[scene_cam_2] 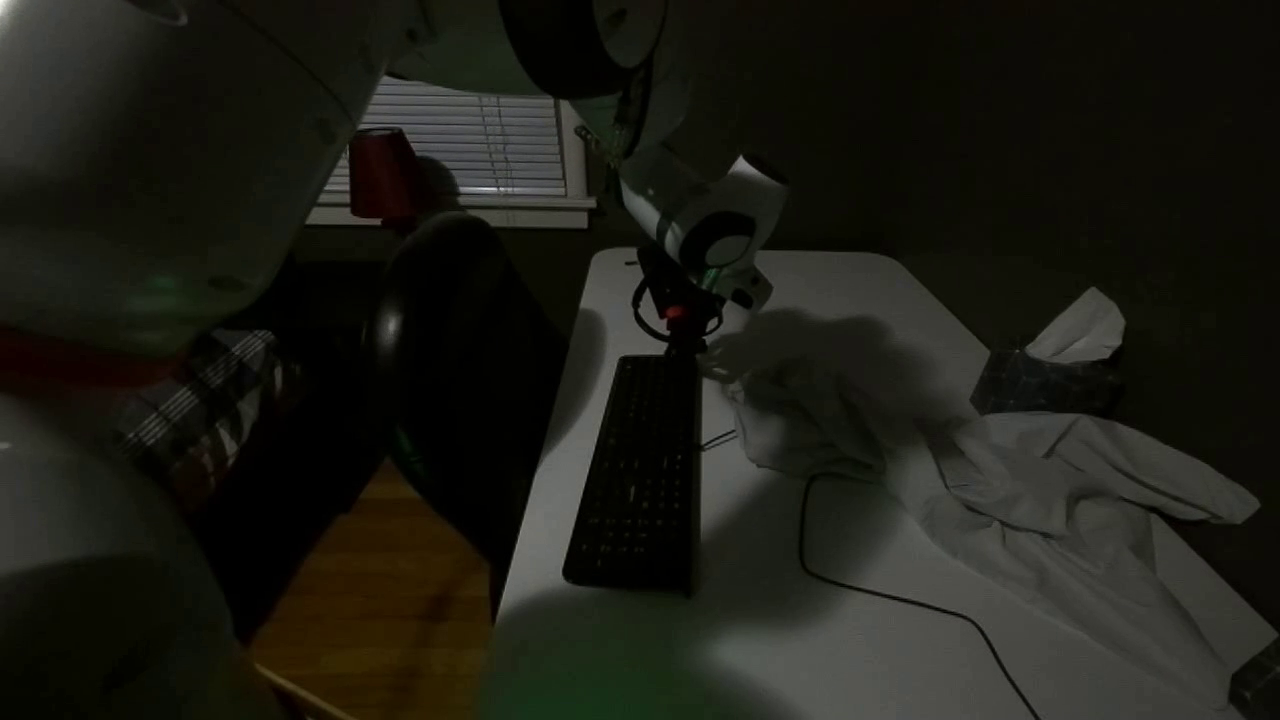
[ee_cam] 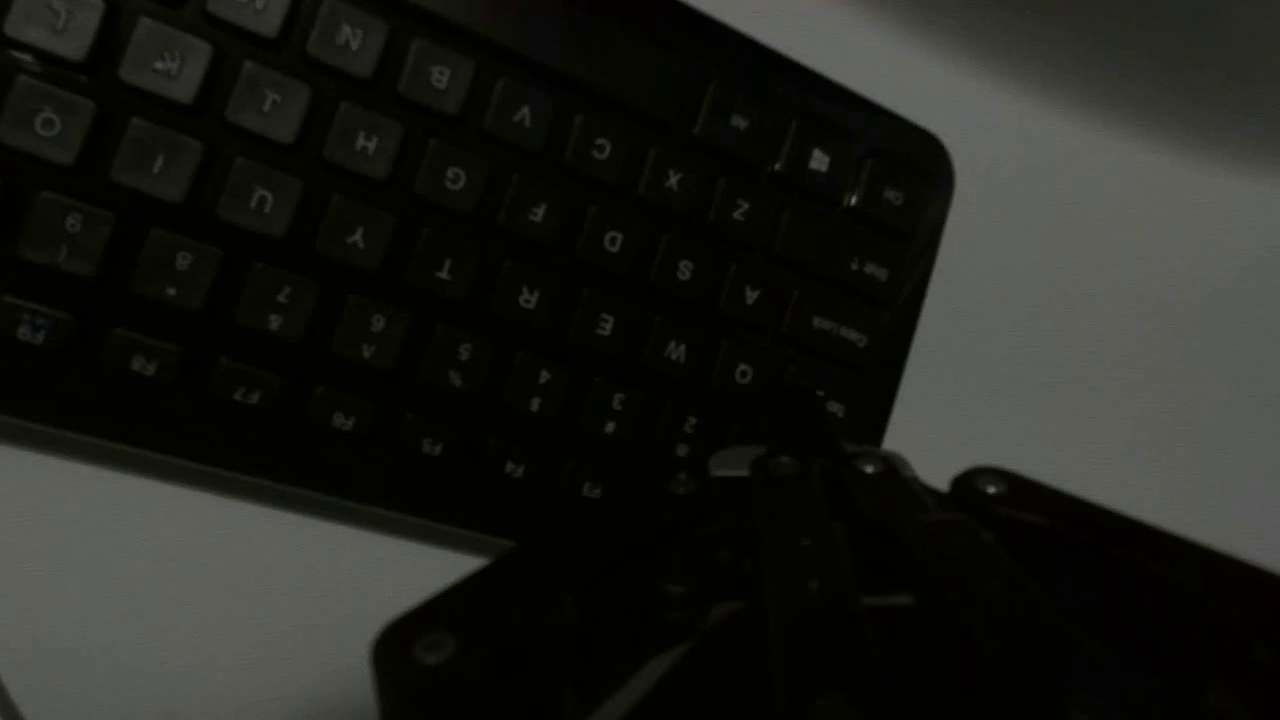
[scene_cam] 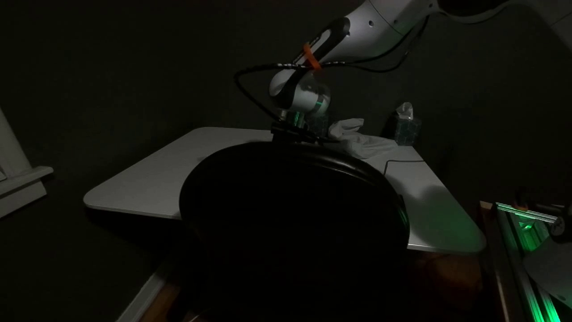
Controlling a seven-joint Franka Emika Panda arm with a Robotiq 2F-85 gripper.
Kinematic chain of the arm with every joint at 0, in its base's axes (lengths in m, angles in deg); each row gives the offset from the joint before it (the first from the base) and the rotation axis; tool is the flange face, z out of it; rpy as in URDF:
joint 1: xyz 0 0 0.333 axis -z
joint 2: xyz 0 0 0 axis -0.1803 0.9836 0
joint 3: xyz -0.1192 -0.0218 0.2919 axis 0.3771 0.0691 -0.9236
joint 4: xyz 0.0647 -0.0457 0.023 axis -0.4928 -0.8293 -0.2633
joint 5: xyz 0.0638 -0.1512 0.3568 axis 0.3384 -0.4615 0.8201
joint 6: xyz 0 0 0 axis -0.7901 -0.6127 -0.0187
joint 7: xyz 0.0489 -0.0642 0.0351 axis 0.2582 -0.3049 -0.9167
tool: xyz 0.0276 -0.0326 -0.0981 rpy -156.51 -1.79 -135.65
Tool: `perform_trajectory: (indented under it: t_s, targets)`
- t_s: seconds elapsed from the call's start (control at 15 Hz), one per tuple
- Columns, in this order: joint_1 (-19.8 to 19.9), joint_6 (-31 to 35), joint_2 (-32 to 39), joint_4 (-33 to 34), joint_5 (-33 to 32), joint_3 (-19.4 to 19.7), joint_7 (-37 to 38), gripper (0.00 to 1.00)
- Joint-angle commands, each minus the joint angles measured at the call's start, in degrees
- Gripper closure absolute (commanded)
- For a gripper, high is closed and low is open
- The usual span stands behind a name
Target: Press the button on the keyboard
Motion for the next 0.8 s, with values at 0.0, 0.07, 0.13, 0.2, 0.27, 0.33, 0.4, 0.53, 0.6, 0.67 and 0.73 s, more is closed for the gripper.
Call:
perform_trajectory:
  t_s: [0.0,0.07,0.13,0.2,0.27,0.33,0.4,0.53,0.6,0.67,0.73]
  targets:
    - [-0.16,-0.12,0.30,1.22,1.19,-0.20,-0.89,1.00]
    - [-0.07,-0.25,0.63,1.64,1.31,-0.30,-0.89,1.00]
    - [-0.04,-0.14,0.88,1.90,1.33,-0.31,-0.94,1.00]
    - [0.37,-0.43,1.16,2.22,1.87,-0.76,-1.32,1.00]
    - [0.49,-0.55,1.45,2.49,2.07,-0.89,-1.34,1.00]
    - [0.56,-0.46,1.65,2.61,2.29,-0.98,-1.42,1.00]
    - [0.44,-0.31,1.92,2.74,2.26,-0.84,-1.30,1.00]
    - [0.60,-0.03,2.36,2.98,2.56,-1.04,-1.85,1.00]
    - [0.55,-0.11,2.60,3.09,2.46,-0.95,-1.77,1.00]
    - [0.49,-0.11,2.80,3.14,2.38,-0.86,-1.67,1.00]
    - [0.40,0.00,3.03,3.20,2.22,-0.71,-1.54,1.00]
